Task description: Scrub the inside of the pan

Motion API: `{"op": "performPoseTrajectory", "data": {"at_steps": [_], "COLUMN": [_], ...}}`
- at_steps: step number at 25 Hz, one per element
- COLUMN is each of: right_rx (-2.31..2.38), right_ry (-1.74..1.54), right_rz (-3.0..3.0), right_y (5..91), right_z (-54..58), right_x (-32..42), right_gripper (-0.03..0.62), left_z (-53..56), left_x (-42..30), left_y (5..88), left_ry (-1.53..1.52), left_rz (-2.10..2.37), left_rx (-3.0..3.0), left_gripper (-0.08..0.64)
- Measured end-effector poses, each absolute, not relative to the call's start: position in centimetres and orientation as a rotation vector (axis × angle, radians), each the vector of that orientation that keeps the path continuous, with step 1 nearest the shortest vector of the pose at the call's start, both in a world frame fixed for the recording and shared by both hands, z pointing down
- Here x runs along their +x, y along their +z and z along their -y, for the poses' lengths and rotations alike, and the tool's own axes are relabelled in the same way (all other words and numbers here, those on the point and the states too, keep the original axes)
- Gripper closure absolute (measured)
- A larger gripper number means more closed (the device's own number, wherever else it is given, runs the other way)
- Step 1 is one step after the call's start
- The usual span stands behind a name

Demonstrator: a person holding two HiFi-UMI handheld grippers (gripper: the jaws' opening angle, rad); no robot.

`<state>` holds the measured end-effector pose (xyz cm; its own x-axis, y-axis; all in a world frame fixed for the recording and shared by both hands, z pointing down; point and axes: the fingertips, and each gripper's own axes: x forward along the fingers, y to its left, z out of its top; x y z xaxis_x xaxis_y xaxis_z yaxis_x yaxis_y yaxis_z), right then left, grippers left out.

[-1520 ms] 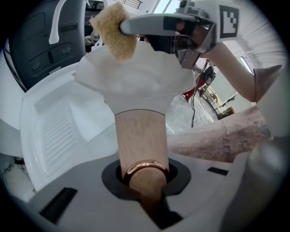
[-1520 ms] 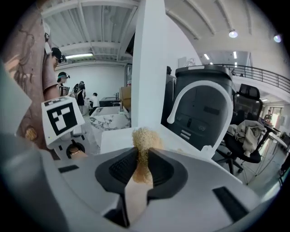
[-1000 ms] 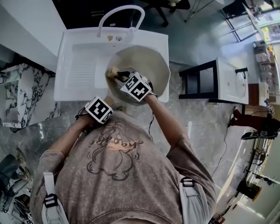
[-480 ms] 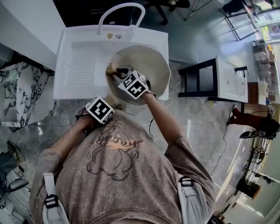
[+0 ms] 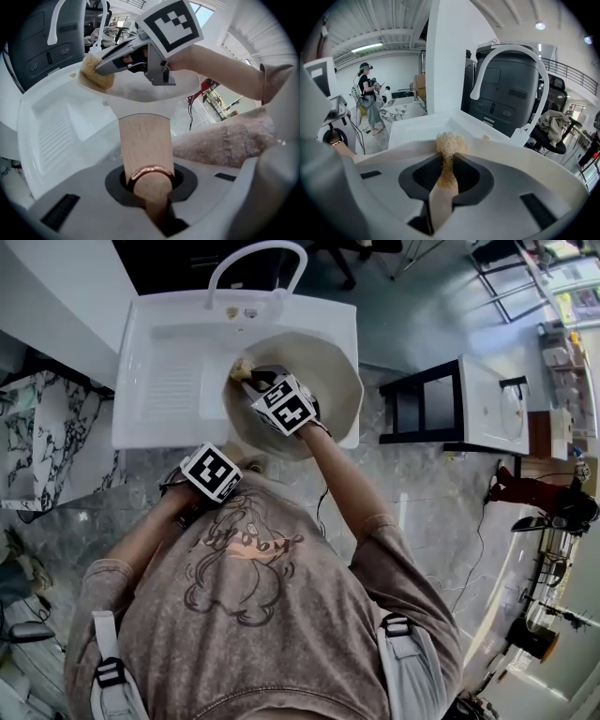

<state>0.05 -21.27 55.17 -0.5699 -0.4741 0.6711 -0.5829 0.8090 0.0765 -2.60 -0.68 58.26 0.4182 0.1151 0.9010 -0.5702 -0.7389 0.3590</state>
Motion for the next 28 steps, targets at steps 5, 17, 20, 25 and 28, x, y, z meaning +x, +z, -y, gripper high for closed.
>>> {"op": "performPoseTrajectory", "data": {"at_steps": [5,17,20,25,28], "right_rx": [0.828,0.979,1.020,1.008,0.972], "right_ry": [0.178,0.149,0.149,0.118,0.115], "right_rz": [2.264,2.184,2.150,2.080,2.044], "right_y": [54.6,53.9,53.5,53.2,53.2], "right_z": [22.9,26.5,27.5,27.7,27.6], "right_x": [0.5,3.4,4.8,7.1,8.2], "right_gripper": [0.506,0.508,0.508,0.508,0.508], "left_z": [0.5,-0.2,0.0,0.1,0.1], "left_x": [-2.7,-3.0,-3.2,-3.2,-3.1], "left_y": [58.1,57.8,57.8,58.0,58.1], "left_ry": [1.346,1.322,1.320,1.326,1.333], "left_rz": [0.398,0.412,0.416,0.404,0.387], "left_rx": [2.028,2.017,2.016,2.018,2.022], "left_gripper": [0.502,0.500,0.500,0.500,0.500]}}
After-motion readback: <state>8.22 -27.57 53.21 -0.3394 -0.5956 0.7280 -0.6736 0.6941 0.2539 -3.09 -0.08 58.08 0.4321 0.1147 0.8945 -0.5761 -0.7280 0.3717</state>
